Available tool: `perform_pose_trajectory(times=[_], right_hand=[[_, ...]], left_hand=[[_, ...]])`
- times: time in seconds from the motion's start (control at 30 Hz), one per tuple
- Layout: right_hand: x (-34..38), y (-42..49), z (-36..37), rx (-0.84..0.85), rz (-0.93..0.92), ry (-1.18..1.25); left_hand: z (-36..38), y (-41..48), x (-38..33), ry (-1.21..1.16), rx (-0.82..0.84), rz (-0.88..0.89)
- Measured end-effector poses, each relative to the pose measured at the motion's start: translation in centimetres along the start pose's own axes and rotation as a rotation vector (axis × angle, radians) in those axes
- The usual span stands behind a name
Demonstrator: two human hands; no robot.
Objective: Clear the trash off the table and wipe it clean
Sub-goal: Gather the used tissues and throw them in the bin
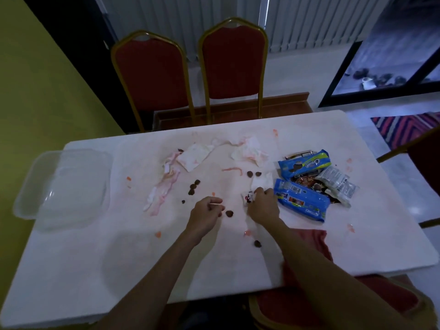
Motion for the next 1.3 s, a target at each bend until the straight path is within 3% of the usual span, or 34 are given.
perform_pose_trajectory(times=[0.1,0.3,0.37,0.5,0.67,0.8,0.97,1.07,1.2,1.3], right_hand=[[-0.1,0.4,0.1,-0.099,-0.037,-0.031],[-0.3,0.8,-0.7,-0.100,0.038,0.073],[-0.1,0.2,-0.8,-0.070,0.128,0.292],[1.6,-2.5,0.0,0.130,0.384,1.176],[4.3,-3.7,0.9,0.295,0.417,1.633],[5.6,-3.3,1.5,0.302,0.350,1.458],[7.0,-1.9,2.1,0.245,0.329,1.231],[6.5,0.6,1.1,0.106,0.304,0.946],[6.2,4.8,-1.5,-0.138,0.230,0.572],[7.8,7.7,-1.6,-0.101,0.140,0.307]], left_hand=[[-0.6,1.4,0.6,-0.017,-0.001,-0.029],[-0.2,3.3,0.1,-0.046,0.041,-0.034],[0.1,3.8,-0.4,-0.056,0.061,-0.020],[1.0,4.4,-1.9,-0.094,0.124,-0.018],[2.3,4.8,-3.9,-0.134,0.258,-0.032],[2.2,5.2,-4.9,-0.168,0.303,0.026],[-0.7,6.8,-4.3,-0.144,0.159,0.067],[-3.6,7.8,-2.7,-0.129,0.040,0.026],[-6.2,7.7,-0.7,-0.119,0.005,-0.012],[-7.6,7.7,0.5,-0.143,-0.042,-0.033]])
Point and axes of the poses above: each hand's wrist, its own y-axis towards the middle knuckle, its own z-axis out of the palm, x = y × z, the point moved 8 cm from there along y, towards the middle knuckle, and after that the axes turned 3 degrees about -z, right-handed, at the moved point
